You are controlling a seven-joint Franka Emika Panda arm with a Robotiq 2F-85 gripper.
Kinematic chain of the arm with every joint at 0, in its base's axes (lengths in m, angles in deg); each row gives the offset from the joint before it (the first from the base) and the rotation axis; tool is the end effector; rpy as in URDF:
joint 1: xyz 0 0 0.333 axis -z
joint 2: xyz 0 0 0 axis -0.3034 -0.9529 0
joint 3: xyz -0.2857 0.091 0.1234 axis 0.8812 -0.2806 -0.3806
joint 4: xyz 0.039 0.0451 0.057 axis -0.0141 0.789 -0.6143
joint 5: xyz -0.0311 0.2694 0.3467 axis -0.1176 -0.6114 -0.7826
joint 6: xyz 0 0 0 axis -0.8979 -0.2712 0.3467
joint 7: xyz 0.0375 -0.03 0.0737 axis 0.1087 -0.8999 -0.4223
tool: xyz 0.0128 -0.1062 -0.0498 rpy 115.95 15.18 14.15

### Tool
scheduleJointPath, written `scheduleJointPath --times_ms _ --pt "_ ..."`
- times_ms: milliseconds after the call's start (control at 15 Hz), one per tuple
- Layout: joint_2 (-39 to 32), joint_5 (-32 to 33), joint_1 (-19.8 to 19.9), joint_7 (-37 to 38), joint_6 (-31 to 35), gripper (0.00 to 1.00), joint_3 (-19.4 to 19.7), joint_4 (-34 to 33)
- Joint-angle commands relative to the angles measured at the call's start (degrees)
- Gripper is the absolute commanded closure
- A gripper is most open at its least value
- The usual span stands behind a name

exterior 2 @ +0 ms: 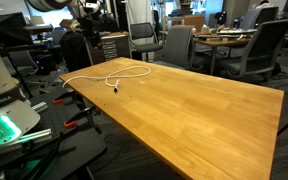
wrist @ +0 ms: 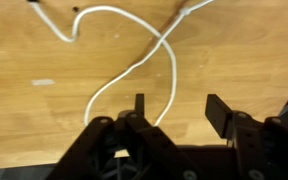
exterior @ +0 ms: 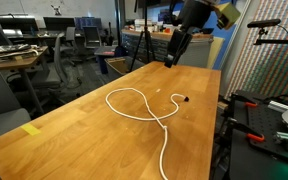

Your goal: Tie a knot using the white rope

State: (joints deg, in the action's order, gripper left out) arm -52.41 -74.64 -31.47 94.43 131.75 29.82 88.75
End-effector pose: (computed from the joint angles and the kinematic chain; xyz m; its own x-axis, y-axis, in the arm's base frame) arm 0.4083 0.1818 0.2930 0.9428 0.1067 0.3157 0.1451 -0.9843 -0.1005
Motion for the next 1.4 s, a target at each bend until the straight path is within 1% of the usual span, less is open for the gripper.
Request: scheduleJointPath --times_ms 0,67,133,200,267,333,400,600,733,800,867,1067,1267,1333 --pt "-7.7 14.5 15.1 5.0 7.8 0.03 0.3 -3.5" --pt "-7.2 19.1 20.1 1.2 7.6 0.0 0.8 -3.5" --pt "-4.9 12.9 12.8 1.8 5.2 0.13 1.9 -1.6" --pt "-6.3 16.3 17.6 1.6 6.2 0.0 1.3 -2.2" --pt "-5.7 18.5 19.6 2.1 5.7 0.0 0.7 -1.7" --pt "-5.2 20.9 20.6 2.9 5.1 0.0 0.2 -1.1" --pt "-4.2 25.2 22.3 4.7 2.4 0.0 -0.8 -0.7" --pt "-4.5 35.2 24.5 9.2 -1.8 0.0 -2.4 -0.3" --pt "-5.1 45.6 27.0 14.7 -3.9 0.0 -4.0 -0.4" --pt "-5.9 49.6 27.6 16.9 -5.2 0.0 -4.5 -0.7" --pt "-6.7 52.1 27.6 18.4 -6.1 0.0 -4.8 -0.9" --pt "-9.6 54.7 26.5 21.1 -9.2 0.0 -5.7 -1.1" --pt "-13.5 52.1 25.6 20.8 -11.0 0.0 -6.5 -1.8" --pt "-15.3 50.4 25.2 20.3 -11.1 0.0 -6.7 -2.3"
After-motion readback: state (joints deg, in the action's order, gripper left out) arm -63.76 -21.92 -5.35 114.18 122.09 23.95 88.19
